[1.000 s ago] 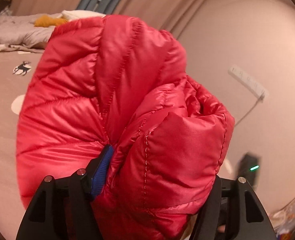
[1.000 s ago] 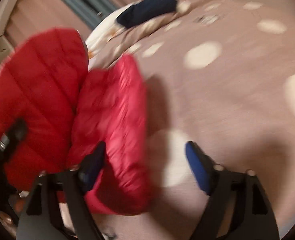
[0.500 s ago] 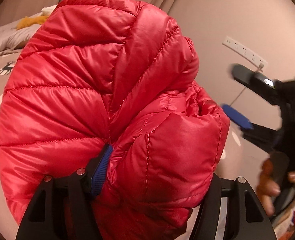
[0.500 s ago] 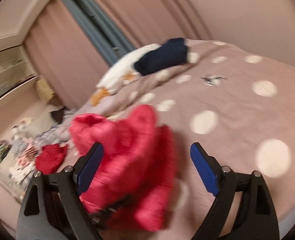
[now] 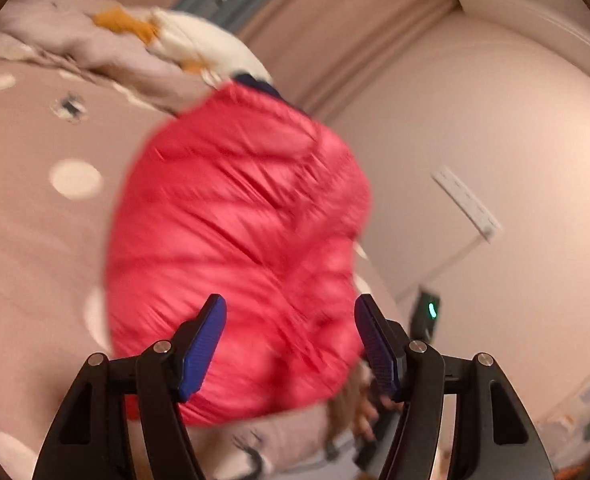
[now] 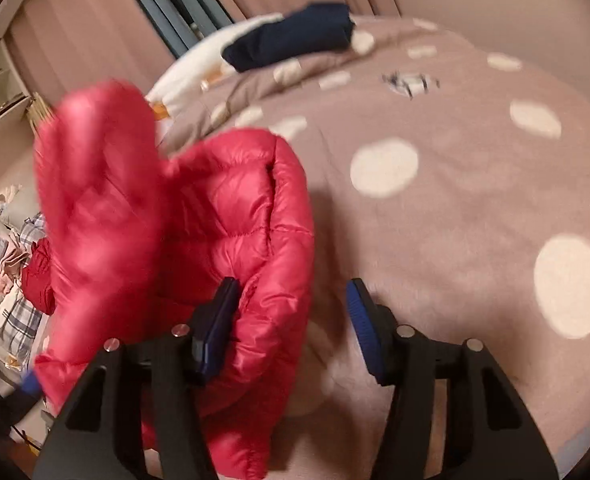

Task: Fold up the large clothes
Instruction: 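Lift the folded bundle with the left tool, set it down and release, then grasp the red jacket bundle with both tools from opposite sides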

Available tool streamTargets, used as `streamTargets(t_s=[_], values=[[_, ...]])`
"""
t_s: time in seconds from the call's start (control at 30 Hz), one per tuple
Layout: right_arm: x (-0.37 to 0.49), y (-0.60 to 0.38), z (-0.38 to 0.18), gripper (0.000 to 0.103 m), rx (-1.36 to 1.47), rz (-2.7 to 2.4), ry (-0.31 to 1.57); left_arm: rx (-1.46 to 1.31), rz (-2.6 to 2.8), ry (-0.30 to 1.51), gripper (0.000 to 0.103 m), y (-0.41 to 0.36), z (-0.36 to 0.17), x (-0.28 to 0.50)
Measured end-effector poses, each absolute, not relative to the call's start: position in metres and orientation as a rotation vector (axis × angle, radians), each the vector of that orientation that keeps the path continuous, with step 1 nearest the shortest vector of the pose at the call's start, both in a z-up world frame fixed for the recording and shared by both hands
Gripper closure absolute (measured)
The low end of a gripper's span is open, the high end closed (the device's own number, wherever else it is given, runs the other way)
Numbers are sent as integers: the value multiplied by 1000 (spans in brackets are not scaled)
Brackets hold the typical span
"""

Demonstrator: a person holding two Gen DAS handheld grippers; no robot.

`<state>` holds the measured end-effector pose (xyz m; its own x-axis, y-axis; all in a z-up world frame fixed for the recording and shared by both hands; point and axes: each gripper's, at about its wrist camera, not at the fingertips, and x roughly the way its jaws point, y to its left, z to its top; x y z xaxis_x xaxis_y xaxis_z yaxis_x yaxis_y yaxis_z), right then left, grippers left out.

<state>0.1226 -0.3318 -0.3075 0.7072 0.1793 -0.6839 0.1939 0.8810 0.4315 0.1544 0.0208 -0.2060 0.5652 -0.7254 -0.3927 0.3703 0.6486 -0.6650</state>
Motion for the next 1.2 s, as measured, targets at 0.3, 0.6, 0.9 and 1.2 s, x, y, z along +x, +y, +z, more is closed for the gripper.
streamTargets(t_s=[0.3, 0.6, 0.9, 1.2], values=[[110, -333, -327, 50, 447, -30, 807, -382, -190, 695, 38, 21, -213, 198], [103, -334, -297, 45, 339, -113, 797, -238, -73, 626, 38, -20, -208, 230], [86, -321, -190, 33, 319, -82, 466, -176, -119, 603, 38, -35, -194, 226], [189, -279, -216, 35, 301, -64, 535, -220, -246, 691, 38, -58, -203, 250]])
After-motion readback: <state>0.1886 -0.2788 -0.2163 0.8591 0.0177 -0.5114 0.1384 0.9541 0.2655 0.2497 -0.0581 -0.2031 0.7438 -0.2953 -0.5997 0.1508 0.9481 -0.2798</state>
